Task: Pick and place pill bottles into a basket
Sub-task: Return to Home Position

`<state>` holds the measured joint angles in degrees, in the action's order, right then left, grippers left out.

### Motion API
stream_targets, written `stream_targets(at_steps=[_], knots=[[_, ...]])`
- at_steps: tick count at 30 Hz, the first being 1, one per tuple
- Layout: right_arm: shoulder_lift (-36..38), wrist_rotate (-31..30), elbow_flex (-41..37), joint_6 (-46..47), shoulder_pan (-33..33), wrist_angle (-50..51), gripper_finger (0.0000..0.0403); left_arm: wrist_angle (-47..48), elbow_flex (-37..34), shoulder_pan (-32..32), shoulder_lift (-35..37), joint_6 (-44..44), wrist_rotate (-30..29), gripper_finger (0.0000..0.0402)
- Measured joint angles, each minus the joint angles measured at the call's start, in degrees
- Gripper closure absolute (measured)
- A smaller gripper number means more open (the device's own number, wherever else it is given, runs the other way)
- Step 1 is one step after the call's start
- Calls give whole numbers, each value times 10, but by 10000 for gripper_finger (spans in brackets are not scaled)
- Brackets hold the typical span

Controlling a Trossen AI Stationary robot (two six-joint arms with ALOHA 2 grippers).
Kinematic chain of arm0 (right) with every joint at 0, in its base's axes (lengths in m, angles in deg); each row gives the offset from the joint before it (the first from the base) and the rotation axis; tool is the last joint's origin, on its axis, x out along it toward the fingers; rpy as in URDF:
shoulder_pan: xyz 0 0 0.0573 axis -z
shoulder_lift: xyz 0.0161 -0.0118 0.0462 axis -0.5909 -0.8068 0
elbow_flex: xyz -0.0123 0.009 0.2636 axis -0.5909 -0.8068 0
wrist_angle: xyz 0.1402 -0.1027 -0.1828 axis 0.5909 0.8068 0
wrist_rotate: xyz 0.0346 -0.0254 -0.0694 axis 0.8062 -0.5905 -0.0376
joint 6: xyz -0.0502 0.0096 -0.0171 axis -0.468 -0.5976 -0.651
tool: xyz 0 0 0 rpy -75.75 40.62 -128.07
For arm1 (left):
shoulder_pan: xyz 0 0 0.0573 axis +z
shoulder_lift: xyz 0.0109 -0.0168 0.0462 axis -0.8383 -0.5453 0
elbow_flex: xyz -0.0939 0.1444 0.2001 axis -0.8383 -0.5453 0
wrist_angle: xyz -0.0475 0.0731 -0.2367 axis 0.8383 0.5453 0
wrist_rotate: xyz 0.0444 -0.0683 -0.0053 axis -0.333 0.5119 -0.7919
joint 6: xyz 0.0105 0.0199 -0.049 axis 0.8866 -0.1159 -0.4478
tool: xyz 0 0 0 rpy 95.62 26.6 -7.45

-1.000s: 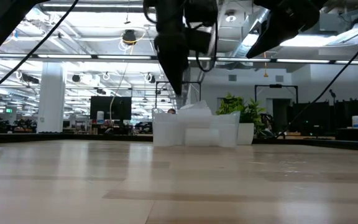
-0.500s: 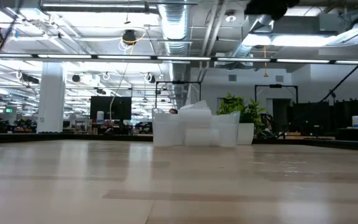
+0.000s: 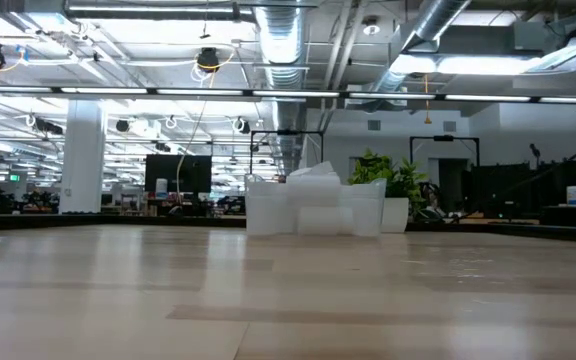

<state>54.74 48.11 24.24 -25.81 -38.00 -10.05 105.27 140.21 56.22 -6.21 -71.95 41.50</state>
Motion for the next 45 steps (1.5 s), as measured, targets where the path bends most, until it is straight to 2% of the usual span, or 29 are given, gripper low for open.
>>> stream_targets(at_steps=[5, 8, 10, 15, 18, 21, 27, 34, 42, 45], knots=[[70, -2, 0, 30, 0, 63, 272, -121, -159, 0, 90, -40, -7, 208], [105, -15, 0, 14, 0, 103, 272, -184, -234, 0, 125, -54, -9, 208], [128, -22, 0, 14, 0, 140, 272, -216, -276, 0, 146, -59, -10, 208], [161, -10, 0, 133, -1, 238, 272, -289, -356, 0, 178, -68, -27, 208], [175, -10, -12, 148, -1, 273, 272, -309, -388, 1, 191, -68, -27, 208], [200, -2, -48, 142, -1, 233, 272, -309, -408, 1, 198, -63, -23, 208], [269, 107, -151, 134, -1, 140, 272, -368, -465, 1, 209, -61, -6, 208], [313, 116, -173, 148, -1, 75, 272, -465, -546, 1, 225, -110, 24, 208], [314, 111, -198, 126, -1, 43, 272, -602, -649, 0, 242, -152, 20, 208], [317, 112, -234, 115, 0, 9, 272, -585, -648, 0, 245, -156, 10, 208]])
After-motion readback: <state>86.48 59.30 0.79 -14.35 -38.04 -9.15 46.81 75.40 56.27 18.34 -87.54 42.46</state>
